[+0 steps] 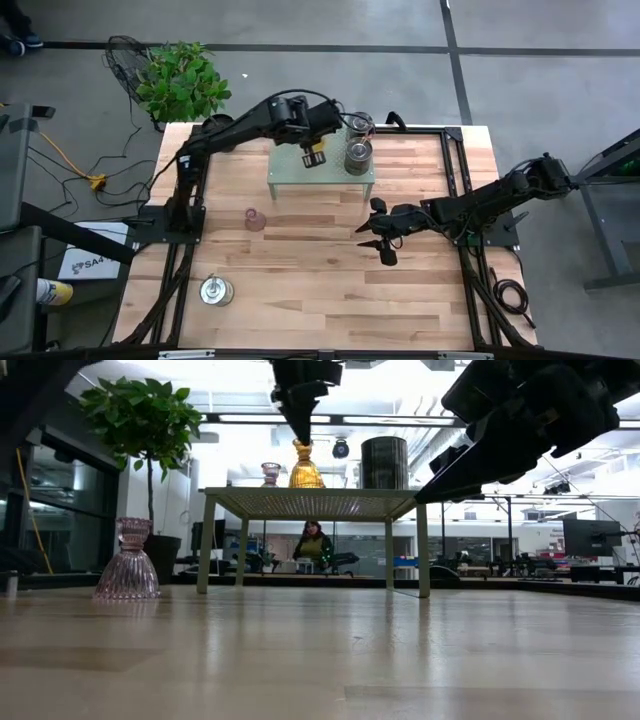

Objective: Pick & Place candle stick holders
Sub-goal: Put the yellow candle holder on the shelf

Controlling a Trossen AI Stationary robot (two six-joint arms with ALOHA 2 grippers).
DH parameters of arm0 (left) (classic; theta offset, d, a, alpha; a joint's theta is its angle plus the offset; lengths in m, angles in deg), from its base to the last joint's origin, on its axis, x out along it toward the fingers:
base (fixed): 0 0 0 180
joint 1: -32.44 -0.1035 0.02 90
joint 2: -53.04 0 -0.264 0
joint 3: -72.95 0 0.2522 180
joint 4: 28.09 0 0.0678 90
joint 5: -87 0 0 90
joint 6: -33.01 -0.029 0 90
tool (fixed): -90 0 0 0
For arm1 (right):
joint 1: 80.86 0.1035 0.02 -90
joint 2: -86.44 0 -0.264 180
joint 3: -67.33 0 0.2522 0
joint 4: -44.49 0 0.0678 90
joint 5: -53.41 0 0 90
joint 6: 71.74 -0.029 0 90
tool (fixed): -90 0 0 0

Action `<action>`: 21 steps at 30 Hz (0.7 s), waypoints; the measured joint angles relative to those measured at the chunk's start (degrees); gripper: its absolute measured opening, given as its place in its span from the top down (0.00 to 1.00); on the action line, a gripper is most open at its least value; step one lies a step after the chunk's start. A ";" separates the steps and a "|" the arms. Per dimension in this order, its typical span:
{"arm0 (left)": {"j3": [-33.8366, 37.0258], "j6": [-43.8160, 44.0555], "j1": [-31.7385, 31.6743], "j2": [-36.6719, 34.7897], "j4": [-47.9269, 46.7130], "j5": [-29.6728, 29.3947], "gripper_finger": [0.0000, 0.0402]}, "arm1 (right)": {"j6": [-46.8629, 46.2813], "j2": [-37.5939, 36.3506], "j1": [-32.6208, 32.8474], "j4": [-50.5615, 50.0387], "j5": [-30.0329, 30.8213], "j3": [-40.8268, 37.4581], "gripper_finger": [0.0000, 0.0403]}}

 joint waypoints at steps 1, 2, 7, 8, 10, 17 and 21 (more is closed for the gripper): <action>-1.36 -0.49 0.00 0.94 -0.92 -0.32 0.97 | -0.02 0.00 0.00 -0.02 0.00 0.00 0.56; -2.58 -0.89 0.00 1.78 -1.43 -0.58 0.97 | -0.07 0.00 0.00 -0.04 0.00 0.00 0.56; -2.82 -2.34 -0.28 3.17 -2.17 -1.90 0.97 | 0.04 0.00 0.00 -0.08 -0.02 0.00 0.56; -2.82 -2.35 -0.38 3.17 -2.34 -1.78 0.97 | 0.04 0.00 0.00 -0.09 -0.02 0.00 0.56; -2.82 -1.98 -0.47 3.11 -2.04 -1.78 0.97 | 0.04 0.00 0.00 -0.26 -0.04 0.00 0.56; -3.39 -0.74 -1.99 3.06 -2.62 0.08 0.97 | 0.09 0.00 0.00 -0.34 -0.03 0.00 0.56; -3.39 -0.07 -2.74 3.06 -2.40 0.50 0.97 | 0.09 0.00 0.00 -0.33 -0.02 0.00 0.56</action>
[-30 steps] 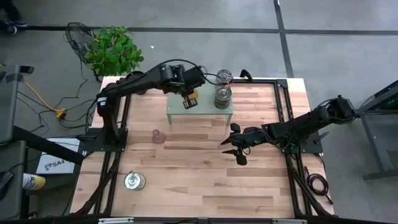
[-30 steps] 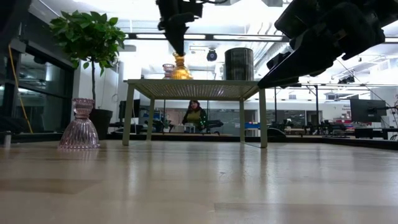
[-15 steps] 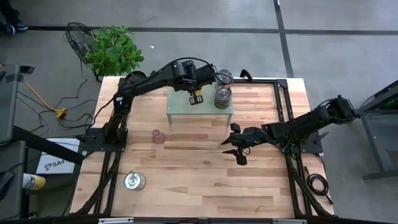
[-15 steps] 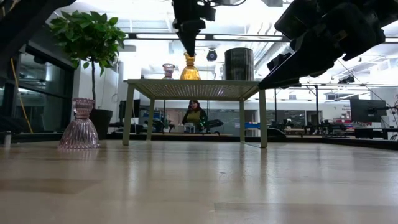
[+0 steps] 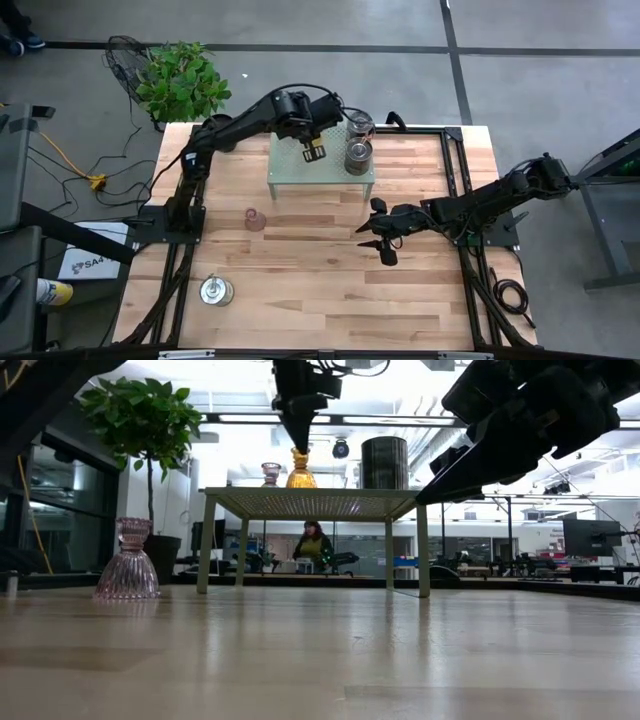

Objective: Pick & Place candle stick holders
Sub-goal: Put the yellow candle holder on the shelf

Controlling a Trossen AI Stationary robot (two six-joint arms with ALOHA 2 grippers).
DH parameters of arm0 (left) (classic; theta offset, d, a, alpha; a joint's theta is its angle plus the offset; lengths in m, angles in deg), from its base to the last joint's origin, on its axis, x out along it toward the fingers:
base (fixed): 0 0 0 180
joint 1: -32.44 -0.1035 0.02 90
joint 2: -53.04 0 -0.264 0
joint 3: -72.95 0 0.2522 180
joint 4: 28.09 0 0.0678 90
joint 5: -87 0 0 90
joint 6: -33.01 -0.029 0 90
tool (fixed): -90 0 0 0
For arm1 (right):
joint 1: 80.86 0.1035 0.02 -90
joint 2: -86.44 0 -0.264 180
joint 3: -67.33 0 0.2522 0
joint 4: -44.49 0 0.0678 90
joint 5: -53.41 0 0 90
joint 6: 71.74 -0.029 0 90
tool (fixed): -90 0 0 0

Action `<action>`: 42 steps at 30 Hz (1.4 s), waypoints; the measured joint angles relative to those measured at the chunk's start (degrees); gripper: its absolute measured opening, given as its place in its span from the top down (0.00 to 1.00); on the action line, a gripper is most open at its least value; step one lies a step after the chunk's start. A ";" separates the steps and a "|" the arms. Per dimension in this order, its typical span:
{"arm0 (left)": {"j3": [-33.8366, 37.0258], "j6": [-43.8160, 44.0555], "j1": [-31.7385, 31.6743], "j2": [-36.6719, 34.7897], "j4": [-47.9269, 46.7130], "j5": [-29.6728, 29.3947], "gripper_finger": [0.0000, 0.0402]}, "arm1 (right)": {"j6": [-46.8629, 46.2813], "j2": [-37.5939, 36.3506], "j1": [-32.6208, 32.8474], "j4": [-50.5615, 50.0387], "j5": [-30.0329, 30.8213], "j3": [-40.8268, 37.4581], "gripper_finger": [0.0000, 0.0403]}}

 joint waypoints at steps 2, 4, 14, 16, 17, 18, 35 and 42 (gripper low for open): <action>0.00 0.89 -0.38 0.00 0.38 1.02 0.97 | -0.02 0.00 0.00 0.00 -0.02 0.00 0.56; 0.02 2.21 -0.68 0.00 0.07 1.80 0.97 | -0.06 0.00 0.00 -0.02 0.00 0.00 0.56; 0.02 4.88 -1.01 0.00 -0.12 3.11 0.97 | -0.15 0.00 0.00 -0.11 0.00 0.00 0.56; 0.02 5.15 -1.00 0.00 -0.82 3.12 0.97 | -0.17 0.00 0.00 -0.11 0.00 0.00 0.56; 0.02 5.18 -1.00 0.00 -1.21 3.10 0.97 | -0.17 0.00 0.00 -0.11 0.00 0.00 0.56; 0.02 5.27 -1.00 0.00 -1.56 3.10 0.97 | -0.17 0.00 0.00 -0.11 0.00 0.00 0.56; 0.07 9.49 -0.96 0.00 -7.11 3.82 0.97 | -0.17 0.00 0.00 -0.11 -0.02 0.00 0.56; 0.07 9.69 -0.96 0.00 -7.40 5.06 0.97 | -0.31 0.00 0.00 -0.13 -0.37 0.00 0.56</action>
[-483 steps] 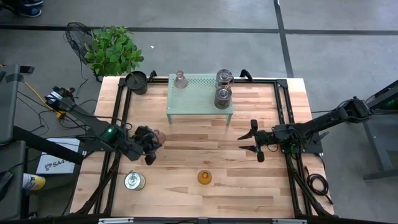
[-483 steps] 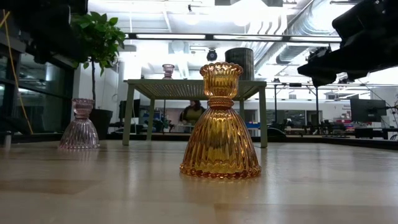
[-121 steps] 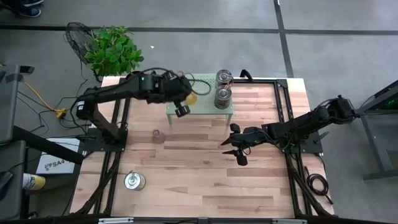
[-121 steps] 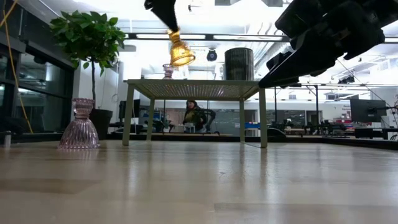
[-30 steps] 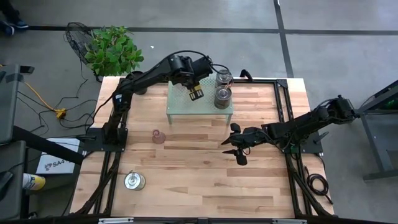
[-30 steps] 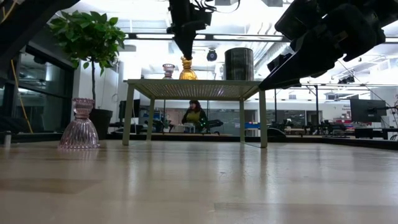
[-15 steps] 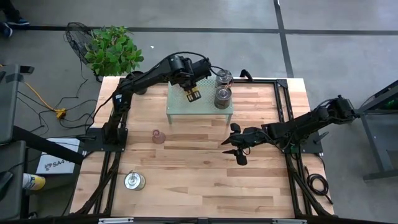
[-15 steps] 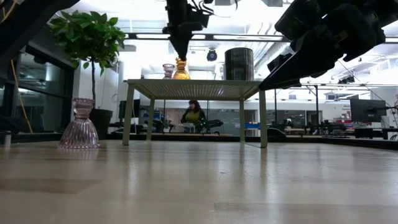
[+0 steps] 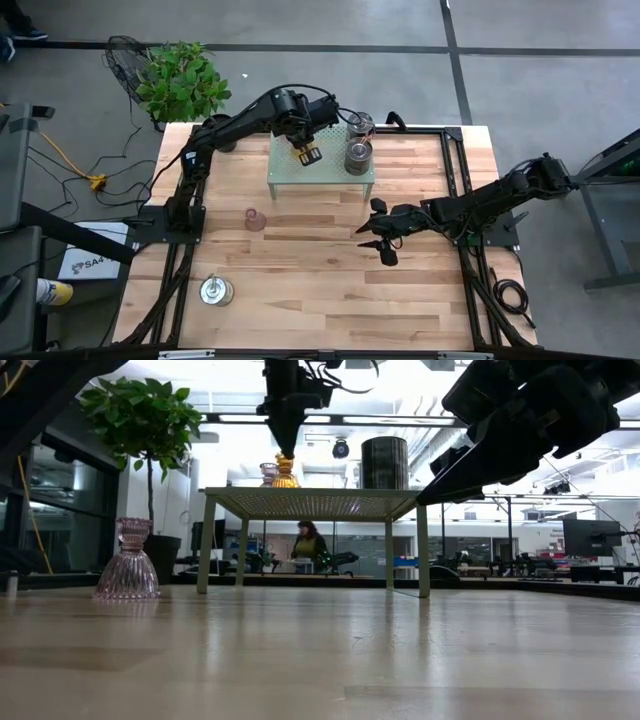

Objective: Pick & Place candle stick holders
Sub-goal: Put the yellow candle holder on the shelf

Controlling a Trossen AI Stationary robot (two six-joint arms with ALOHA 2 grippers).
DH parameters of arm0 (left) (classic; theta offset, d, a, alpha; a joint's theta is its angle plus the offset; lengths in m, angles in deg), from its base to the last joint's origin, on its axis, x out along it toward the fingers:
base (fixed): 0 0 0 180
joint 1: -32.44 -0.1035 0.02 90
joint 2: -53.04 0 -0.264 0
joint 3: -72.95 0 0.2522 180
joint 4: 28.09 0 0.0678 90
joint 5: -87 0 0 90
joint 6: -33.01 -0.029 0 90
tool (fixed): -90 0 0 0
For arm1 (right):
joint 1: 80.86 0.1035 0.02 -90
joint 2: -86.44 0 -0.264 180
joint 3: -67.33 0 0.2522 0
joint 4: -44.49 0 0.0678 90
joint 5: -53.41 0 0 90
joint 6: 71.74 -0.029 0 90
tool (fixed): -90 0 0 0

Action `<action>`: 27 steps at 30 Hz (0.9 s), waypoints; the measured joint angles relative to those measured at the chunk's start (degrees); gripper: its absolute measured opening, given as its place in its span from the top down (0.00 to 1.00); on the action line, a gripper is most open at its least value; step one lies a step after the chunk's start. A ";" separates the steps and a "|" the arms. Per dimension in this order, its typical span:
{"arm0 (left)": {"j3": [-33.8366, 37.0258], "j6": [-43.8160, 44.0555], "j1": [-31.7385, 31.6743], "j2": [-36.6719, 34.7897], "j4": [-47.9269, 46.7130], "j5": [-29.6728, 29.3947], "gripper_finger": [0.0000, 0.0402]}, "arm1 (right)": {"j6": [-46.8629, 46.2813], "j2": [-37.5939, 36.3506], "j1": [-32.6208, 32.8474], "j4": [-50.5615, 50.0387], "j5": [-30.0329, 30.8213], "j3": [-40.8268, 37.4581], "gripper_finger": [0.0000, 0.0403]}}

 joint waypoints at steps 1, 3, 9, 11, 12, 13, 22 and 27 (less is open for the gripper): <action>0.00 0.00 0.00 0.00 0.02 0.11 0.97 | -0.09 0.00 0.00 0.00 -0.01 0.00 0.56; 0.00 -0.01 0.00 0.00 0.03 0.81 0.97 | -0.11 0.00 0.00 -0.04 -0.12 0.00 0.56; 0.00 -1.57 0.02 0.00 0.06 1.50 0.97 | -0.11 0.00 0.00 -1.18 -0.28 0.00 0.56; 0.00 -1.60 0.02 0.00 0.06 1.56 0.97 | -0.15 0.00 0.00 -1.50 -0.29 0.00 0.56; 0.00 -1.60 0.02 0.00 0.05 1.57 0.97 | -0.30 0.00 0.00 -1.58 -0.28 0.00 0.56; 0.00 -1.60 0.04 0.00 0.07 1.57 0.97 | -0.34 0.00 0.00 -1.70 -0.29 0.00 0.56; 0.00 -0.79 2.80 0.00 0.06 1.31 0.97 | -0.43 0.00 0.00 -2.58 -0.33 0.00 0.56; 0.00 0.30 5.20 0.00 0.04 0.57 0.97 | -0.54 0.00 0.00 -2.58 -0.44 0.00 0.56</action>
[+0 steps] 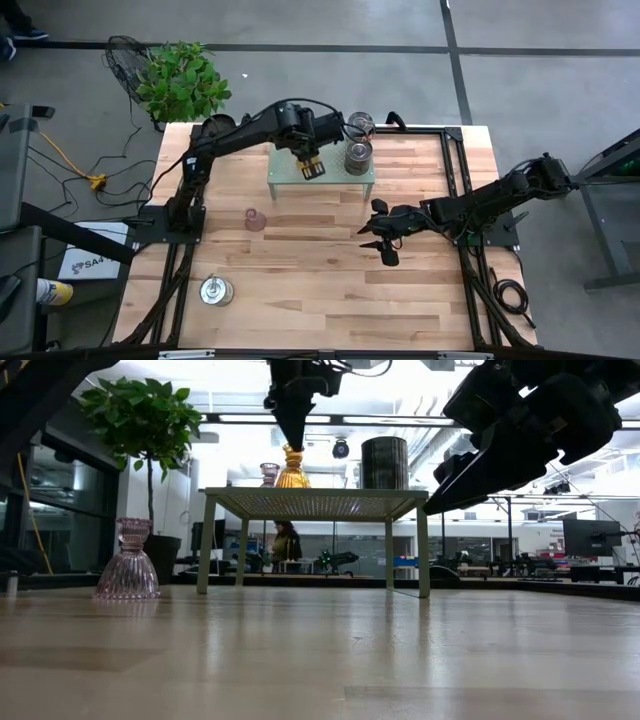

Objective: Pick & Place candle stick holders
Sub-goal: Put the yellow candle holder on the shelf

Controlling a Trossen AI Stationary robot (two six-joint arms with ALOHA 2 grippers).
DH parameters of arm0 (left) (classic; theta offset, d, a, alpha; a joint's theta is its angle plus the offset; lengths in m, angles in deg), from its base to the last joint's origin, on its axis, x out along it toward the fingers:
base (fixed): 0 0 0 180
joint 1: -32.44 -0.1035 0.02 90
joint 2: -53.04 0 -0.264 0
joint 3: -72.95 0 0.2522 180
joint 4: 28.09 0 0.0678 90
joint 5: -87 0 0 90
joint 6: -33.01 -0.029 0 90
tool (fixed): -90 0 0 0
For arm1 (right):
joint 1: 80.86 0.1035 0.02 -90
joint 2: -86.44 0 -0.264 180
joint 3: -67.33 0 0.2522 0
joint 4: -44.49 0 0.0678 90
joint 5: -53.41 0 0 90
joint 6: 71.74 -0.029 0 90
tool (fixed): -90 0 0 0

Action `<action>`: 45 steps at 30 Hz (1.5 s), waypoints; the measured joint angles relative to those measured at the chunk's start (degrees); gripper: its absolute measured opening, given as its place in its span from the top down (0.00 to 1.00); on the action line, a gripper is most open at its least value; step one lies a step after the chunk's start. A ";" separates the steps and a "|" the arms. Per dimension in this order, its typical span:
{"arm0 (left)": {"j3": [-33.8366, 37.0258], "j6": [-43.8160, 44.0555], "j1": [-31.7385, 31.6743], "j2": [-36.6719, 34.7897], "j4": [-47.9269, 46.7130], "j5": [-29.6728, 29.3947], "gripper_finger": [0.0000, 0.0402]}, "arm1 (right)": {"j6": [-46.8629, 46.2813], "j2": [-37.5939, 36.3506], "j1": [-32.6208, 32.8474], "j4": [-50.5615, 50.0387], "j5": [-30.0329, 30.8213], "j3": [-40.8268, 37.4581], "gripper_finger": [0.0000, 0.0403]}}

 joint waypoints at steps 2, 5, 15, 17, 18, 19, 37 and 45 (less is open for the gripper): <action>0.01 0.83 0.60 0.00 0.00 -0.54 0.97 | 0.00 0.00 0.00 0.00 -0.02 0.00 0.56; 0.07 1.18 0.89 -0.18 -0.02 -1.07 0.97 | 0.00 0.00 0.00 0.00 -0.04 0.00 0.56; 0.09 3.18 0.85 -8.23 -0.02 -2.18 0.97 | -0.02 0.00 0.00 -0.02 -0.06 0.00 0.56; 0.09 3.62 1.16 -10.00 -0.04 -2.00 0.97 | -0.02 0.00 0.00 -0.01 -0.06 0.01 0.56; 0.09 3.96 1.28 -10.68 -0.07 -1.87 0.97 | -0.02 0.00 0.00 -0.02 -0.06 0.01 0.56; 0.56 4.20 1.59 -11.49 0.11 -1.72 0.98 | -0.02 0.00 0.00 -0.02 -0.06 0.01 0.56; 31.73 7.14 5.64 -26.32 8.98 -7.72 0.98 | -0.79 0.00 1.03 0.33 0.72 0.02 0.56; 34.34 -6.97 5.28 -26.38 14.95 -4.50 0.98 | -0.39 0.00 1.03 1.10 0.75 0.02 0.56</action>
